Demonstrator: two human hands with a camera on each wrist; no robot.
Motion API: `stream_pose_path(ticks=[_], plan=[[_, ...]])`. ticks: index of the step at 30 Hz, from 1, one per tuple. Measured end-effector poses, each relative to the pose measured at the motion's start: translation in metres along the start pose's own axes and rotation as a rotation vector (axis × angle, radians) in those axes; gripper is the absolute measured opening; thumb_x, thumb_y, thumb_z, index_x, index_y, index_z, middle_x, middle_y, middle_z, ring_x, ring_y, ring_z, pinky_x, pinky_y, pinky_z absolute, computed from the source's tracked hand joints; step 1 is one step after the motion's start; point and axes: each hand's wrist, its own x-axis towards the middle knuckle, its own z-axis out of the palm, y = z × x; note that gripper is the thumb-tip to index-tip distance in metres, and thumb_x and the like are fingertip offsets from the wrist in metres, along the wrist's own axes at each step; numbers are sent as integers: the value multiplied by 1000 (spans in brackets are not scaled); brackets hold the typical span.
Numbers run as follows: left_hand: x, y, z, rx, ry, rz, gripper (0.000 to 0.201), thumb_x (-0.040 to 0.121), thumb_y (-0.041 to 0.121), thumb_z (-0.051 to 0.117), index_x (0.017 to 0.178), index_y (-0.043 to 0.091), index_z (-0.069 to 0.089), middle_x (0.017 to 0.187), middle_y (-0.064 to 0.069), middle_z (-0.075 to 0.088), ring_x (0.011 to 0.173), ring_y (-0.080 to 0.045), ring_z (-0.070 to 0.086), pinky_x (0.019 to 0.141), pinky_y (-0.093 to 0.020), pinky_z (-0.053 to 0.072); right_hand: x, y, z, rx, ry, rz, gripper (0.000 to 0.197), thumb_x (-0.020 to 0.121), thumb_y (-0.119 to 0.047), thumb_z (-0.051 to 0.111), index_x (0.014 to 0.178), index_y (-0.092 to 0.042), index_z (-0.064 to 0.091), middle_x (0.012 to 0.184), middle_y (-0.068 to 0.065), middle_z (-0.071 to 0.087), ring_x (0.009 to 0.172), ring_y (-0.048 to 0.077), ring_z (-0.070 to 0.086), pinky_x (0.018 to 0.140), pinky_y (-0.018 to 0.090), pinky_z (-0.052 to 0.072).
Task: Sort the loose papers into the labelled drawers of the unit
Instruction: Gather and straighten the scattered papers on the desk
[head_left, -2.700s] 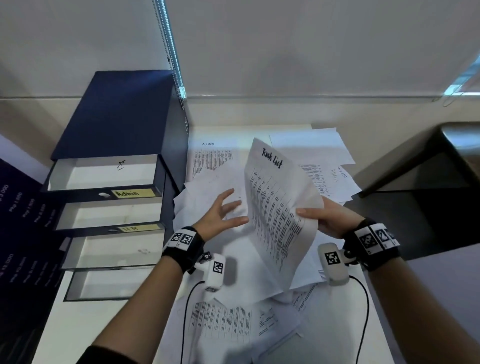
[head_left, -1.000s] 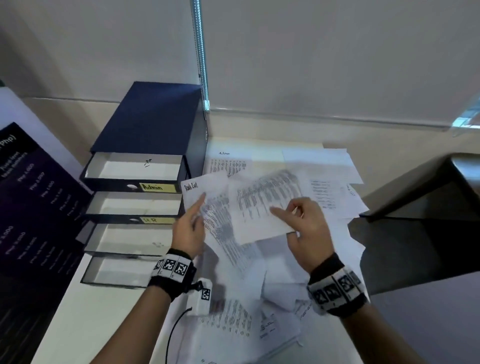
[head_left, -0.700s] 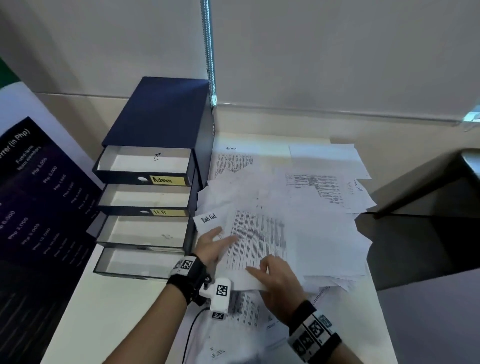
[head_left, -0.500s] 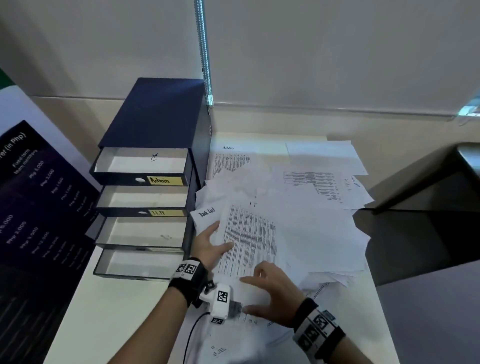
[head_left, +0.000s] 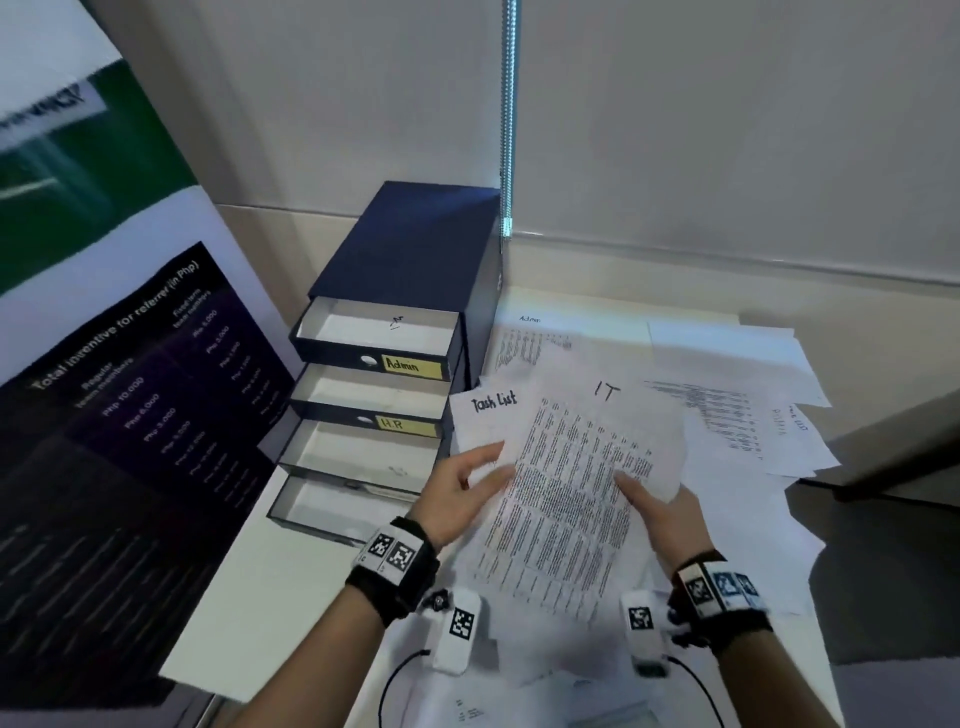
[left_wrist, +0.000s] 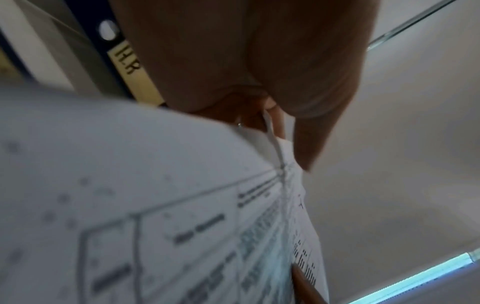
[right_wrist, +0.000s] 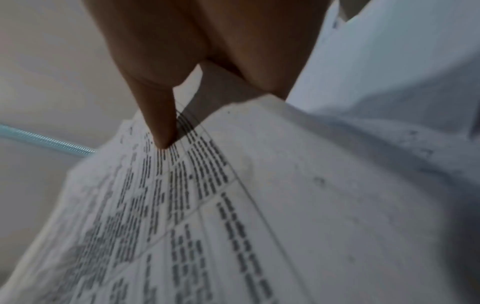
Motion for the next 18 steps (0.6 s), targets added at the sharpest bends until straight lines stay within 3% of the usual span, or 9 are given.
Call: stream_pose_path(ticks=[2,4,6,8,11,13,15,18], plan=[[-8,-9,-6,-53,91,19,42,93,17,69,133,25,59,137,9,59,131,-4,52,115,-38,39,5,-3,3,-106,-38,-23,28,77,-30,80,91,-7,73,83,10,75,76,23,70,63,31,54],[-19,-16,-14,-83,159,29,38,96,8,62,132,21,61,136,5,62,129,-8,54,113,-37,42,4,2,8,-181,-117,-23,25,79,-31,78,88,-8,75,82,5,76,79,21,71,64,29,52],[-31,-24,-23,-130,217,5,35,100,7,56,133,16,61,132,5,65,124,-3,58,110,-30,44,-1,16,16,-218,-212,-14,21,82,-28,75,96,-12,75,91,-1,77,87,15,72,70,26,52],[-45,-36,-31,-224,304,-48,38,101,3,52,137,15,57,128,4,66,114,-3,64,104,-23,48,-9,35,25,-161,-254,32,21,88,-22,71,105,-11,72,99,1,76,91,16,73,73,27,56],[-63,-71,-44,-355,429,-151,59,98,0,56,146,28,38,124,-5,66,106,-16,67,101,-35,50,-20,63,37,-161,-224,121,17,90,-14,68,105,-7,70,99,8,75,88,23,73,74,33,59],[-74,-97,-45,-416,366,-223,77,90,-8,64,148,29,28,126,-9,68,112,-26,67,100,-51,51,-20,82,38,-230,-233,169,15,89,-13,69,103,-7,70,99,10,75,88,25,73,78,39,58],[-82,-119,-41,-306,344,-266,70,83,-9,68,141,21,42,123,-7,70,114,-27,67,97,-56,52,-16,94,35,-381,-230,170,17,90,-15,68,105,-8,69,100,12,74,88,27,71,82,44,57],[-89,-126,-45,-40,455,-270,31,80,10,70,109,22,66,107,1,74,103,-23,71,94,-49,55,-6,100,25,-719,-112,153,24,91,-16,61,113,-6,65,106,19,70,93,34,66,87,46,54]])
